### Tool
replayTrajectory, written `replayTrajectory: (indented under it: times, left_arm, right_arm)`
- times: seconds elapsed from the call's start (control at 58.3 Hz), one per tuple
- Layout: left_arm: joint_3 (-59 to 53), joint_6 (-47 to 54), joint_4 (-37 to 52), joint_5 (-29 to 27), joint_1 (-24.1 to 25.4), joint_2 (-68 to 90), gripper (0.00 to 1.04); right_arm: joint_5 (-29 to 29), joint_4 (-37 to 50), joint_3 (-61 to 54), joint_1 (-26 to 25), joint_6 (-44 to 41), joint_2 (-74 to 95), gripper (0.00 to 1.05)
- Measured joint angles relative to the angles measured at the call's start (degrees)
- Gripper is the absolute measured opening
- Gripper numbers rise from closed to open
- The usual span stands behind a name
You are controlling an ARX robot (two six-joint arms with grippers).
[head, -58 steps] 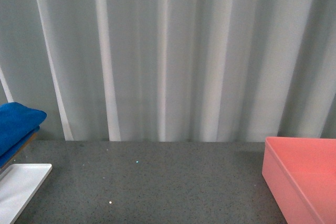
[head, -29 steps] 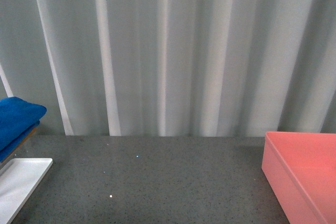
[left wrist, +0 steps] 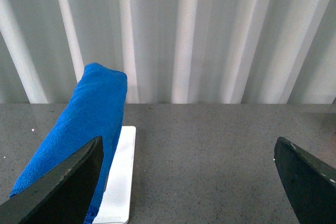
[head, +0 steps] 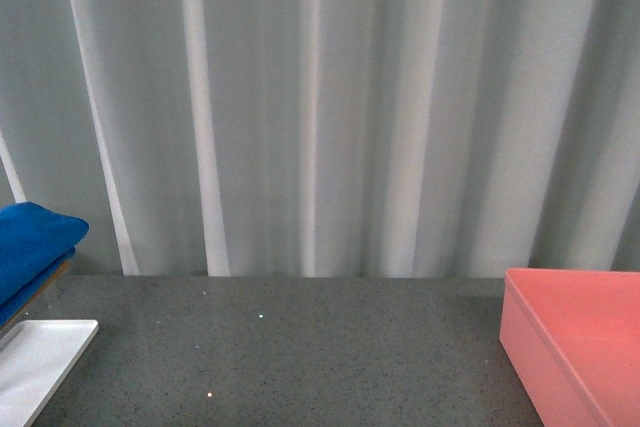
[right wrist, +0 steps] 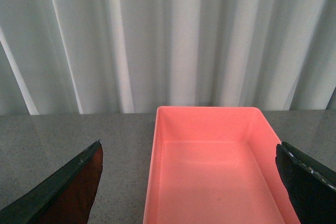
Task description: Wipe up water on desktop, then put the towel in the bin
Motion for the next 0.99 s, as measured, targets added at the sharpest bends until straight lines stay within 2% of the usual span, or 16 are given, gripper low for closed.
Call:
replayTrajectory:
  times: [0.051,0.12,0.154,0.206,0.309,0.412,0.48,0.566,0.652,0.755,0.995]
  left_arm:
    - [0.17,-0.79,-0.7,1.05,0.28,0.52,0.98]
    - [5.73,-8.35,-14.6,12.02,3.54,9.22,0.98]
    - [7.06,-11.02,-16.76,14.27,4.35,12.63,0.98]
    - [8.59,-13.35,-15.87,15.65,5.22,17.81,0.98]
    - [14.67,-13.46,-5.07,15.96,4.83,29.92,0.98]
    - [26.1,-7.23,8.37,14.51,3.67,48.65,0.98]
    - [36.28,-0.11,11.32,11.43,3.8,64.81,0.98]
    - [46.38,4.31,9.01,7.61,4.87,79.43,0.98]
    - [54.75,7.23,3.45,6.54,6.01,89.35,0.98]
    - [60.92,9.94,-0.9,4.57,7.02,96.3,0.98]
    - [70.4,13.4,-4.2,-1.14,9.01,104.41,0.98]
  right_arm:
    - [0.0,0.0,0.0,0.0,0.0,0.0,0.98]
    - [0.0,0.0,0.0,0.0,0.0,0.0,0.98]
    - [-0.17,0.0,0.0,0.0,0.0,0.0,0.98]
    - [0.02,0.0,0.0,0.0,0.0,0.0,0.98]
    - [0.02,0.0,0.0,0.0,0.02,0.0,0.98]
    - [0.0,0.0,0.0,0.0,0.02,0.0,0.98]
    - [0.02,0.0,0.0,0.0,0.02,0.0,0.98]
    - [0.0,0.0,0.0,0.0,0.02,0.0,0.98]
    - [0.0,0.0,0.0,0.0,0.02,0.0,0.98]
    - [0.0,0.0,0.0,0.0,0.02,0.0,0.98]
    - [0.0,0.0,0.0,0.0,0.02,0.0,0.98]
